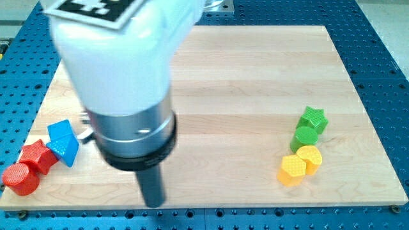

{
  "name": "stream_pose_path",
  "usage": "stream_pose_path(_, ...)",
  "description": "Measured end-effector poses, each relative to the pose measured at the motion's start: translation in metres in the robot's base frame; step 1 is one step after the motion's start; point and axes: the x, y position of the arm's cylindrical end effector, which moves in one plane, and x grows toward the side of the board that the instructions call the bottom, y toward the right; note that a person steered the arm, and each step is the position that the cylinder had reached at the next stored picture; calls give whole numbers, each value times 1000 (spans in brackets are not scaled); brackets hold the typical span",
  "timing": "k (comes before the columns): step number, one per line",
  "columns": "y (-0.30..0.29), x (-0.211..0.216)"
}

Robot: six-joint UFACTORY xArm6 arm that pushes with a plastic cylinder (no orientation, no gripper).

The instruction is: Move your arm to the left

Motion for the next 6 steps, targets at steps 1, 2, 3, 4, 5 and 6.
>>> stream_pose_path(1,-29,0)
stream_pose_path(2,-52,-1)
stream_pose_path(3,-58,0)
stream_pose_path(4,-58,-1)
stream_pose_path(5,-57,0)
stream_pose_path(6,-22,-23)
